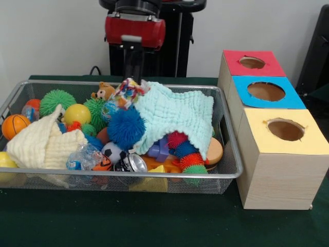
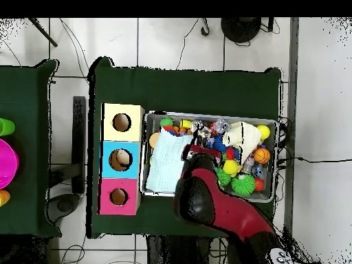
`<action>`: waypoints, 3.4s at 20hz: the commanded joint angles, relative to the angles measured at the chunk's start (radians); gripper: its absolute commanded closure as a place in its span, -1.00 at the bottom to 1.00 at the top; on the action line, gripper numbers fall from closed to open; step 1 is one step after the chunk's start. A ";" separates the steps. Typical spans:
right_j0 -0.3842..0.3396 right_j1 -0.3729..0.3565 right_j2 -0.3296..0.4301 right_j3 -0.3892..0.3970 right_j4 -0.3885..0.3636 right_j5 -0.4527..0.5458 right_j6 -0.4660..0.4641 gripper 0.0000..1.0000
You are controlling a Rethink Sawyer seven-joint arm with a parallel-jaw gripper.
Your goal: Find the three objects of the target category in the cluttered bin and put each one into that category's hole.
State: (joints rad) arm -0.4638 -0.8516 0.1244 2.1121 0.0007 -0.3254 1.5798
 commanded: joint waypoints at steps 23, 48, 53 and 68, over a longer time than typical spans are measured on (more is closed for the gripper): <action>0.593 0.098 -0.231 -0.075 0.716 0.124 0.314 1.00; 0.882 0.242 -0.340 -0.222 1.115 0.132 0.254 1.00; 0.985 0.286 -0.453 -0.269 1.296 0.201 0.164 1.00; 1.065 0.418 -0.649 -0.427 1.259 0.382 0.301 1.00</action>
State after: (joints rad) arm 0.6004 -0.5161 -0.4866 1.8039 1.2223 -0.0808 1.6617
